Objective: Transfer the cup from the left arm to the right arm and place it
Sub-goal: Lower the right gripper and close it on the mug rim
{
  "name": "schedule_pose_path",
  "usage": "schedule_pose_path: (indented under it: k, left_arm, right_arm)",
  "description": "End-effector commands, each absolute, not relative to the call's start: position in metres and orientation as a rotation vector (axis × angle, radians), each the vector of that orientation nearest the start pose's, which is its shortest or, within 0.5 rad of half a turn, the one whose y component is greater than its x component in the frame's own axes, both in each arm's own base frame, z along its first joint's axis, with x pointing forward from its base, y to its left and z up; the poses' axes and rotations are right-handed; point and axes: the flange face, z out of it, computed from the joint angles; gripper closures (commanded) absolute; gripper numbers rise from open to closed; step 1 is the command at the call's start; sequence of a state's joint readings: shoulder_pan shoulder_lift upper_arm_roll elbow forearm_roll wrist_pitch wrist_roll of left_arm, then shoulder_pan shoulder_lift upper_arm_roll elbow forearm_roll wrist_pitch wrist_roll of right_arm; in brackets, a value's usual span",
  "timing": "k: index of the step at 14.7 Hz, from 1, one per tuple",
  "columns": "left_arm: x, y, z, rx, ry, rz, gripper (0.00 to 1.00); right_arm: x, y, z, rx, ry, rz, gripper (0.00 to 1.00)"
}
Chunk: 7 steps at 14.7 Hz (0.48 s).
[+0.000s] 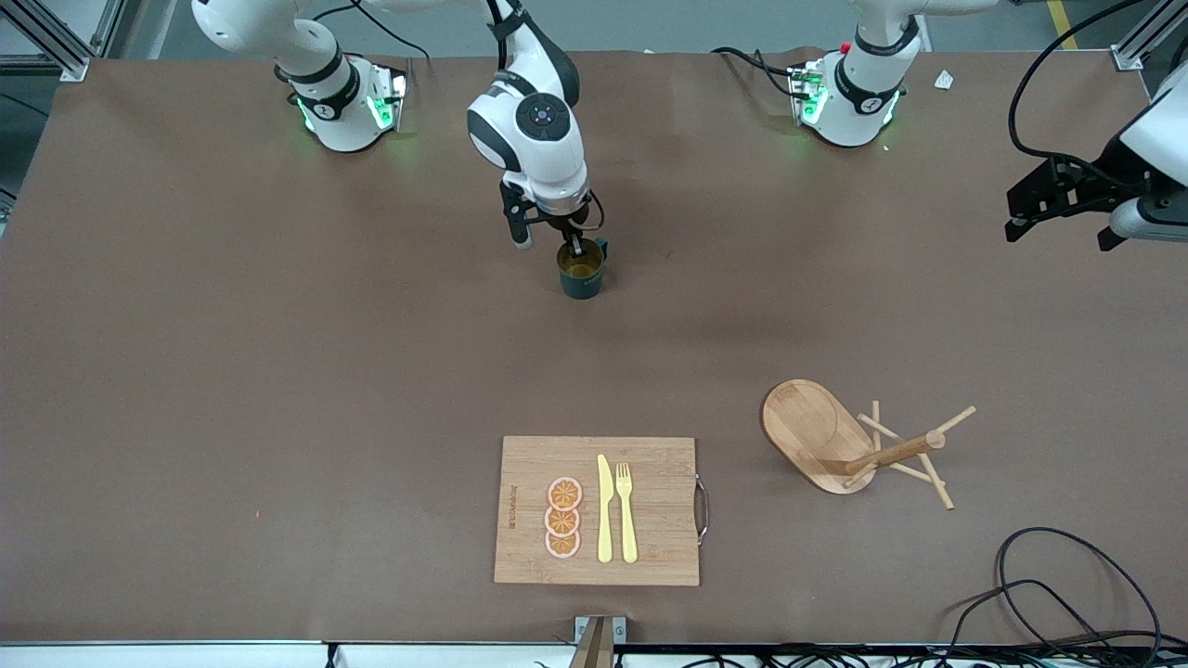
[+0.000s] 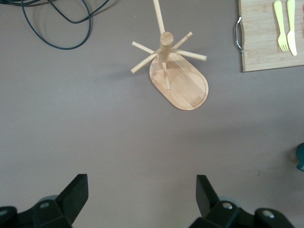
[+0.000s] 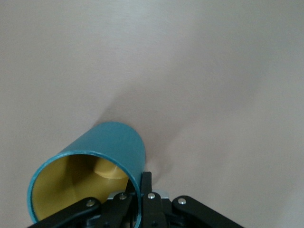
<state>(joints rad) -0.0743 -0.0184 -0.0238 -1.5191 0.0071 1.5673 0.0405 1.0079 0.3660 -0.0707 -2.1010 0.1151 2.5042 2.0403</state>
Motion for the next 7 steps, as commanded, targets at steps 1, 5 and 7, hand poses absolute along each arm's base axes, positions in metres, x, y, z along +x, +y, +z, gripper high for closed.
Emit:
schedule_pose_path:
  k: [1, 5, 7]
  left_arm:
    - [0.551, -0.059, 0.657, -3.12, 0.248, -0.082, 0.0]
    - [0.549, -0.073, 0.66, -3.113, 0.269, -0.09, 0.0]
    - [0.55, -0.067, 0.665, -3.115, 0.252, -0.104, 0.0]
  right_arm:
    - [0.363, 0.45, 0.271, -2.754, 1.446, 0.082, 1.0]
    - [0.399, 0.407, 0.299, -2.95, 1.034, 0.115, 1.0]
    - [0.416, 0.377, 0.312, -3.023, 0.796, 0.132, 1.0]
